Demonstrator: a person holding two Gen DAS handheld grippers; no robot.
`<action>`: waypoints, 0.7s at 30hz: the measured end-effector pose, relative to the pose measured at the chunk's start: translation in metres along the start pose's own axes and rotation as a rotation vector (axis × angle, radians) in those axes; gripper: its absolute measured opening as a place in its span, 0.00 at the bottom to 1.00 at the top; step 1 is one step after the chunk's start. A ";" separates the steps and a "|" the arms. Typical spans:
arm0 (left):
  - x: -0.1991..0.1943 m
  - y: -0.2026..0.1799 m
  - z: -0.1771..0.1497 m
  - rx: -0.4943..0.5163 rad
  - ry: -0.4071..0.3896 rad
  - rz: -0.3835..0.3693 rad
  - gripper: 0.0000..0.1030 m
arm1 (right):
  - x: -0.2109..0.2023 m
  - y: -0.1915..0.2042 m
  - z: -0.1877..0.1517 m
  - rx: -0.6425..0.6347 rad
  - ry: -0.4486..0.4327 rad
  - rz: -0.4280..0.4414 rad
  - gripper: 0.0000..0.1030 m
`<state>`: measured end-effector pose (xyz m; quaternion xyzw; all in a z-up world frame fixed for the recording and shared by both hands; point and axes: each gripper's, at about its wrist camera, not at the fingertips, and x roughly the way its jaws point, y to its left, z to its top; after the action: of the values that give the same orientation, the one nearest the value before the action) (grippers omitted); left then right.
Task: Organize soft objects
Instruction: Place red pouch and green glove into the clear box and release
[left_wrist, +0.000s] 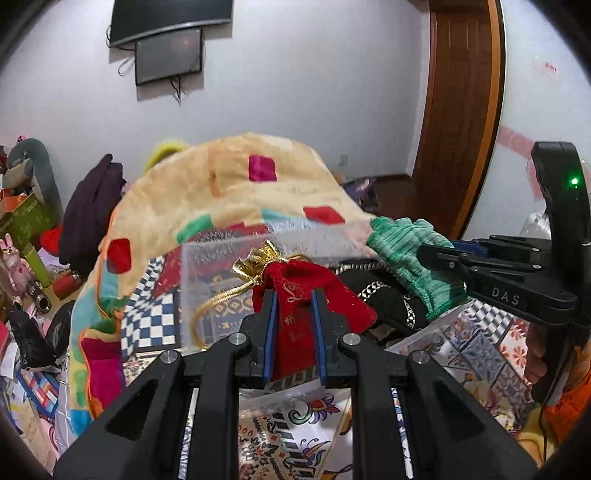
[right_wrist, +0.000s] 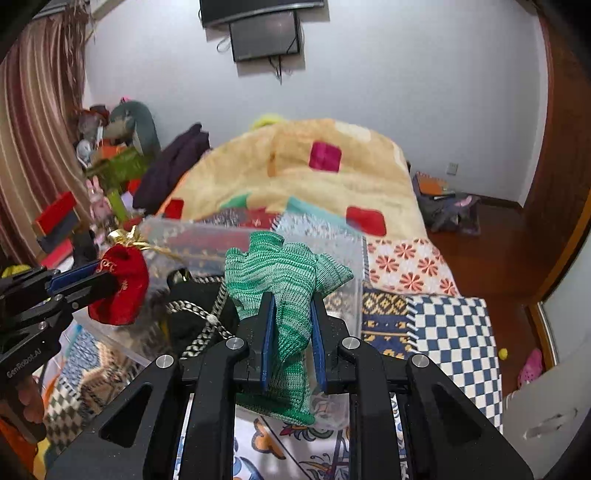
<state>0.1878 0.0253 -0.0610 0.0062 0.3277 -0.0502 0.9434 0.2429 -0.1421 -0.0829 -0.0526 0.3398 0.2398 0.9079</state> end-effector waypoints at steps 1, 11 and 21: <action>0.004 -0.002 -0.001 0.003 0.007 -0.001 0.17 | 0.003 0.001 -0.002 -0.006 0.010 -0.001 0.16; 0.022 -0.007 -0.005 0.028 0.045 -0.002 0.17 | 0.019 0.011 -0.005 -0.059 0.062 -0.023 0.19; 0.013 -0.008 -0.010 0.020 0.067 -0.006 0.26 | 0.008 0.008 -0.004 -0.043 0.065 -0.017 0.35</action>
<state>0.1911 0.0165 -0.0762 0.0163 0.3588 -0.0559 0.9316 0.2416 -0.1332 -0.0907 -0.0825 0.3633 0.2376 0.8971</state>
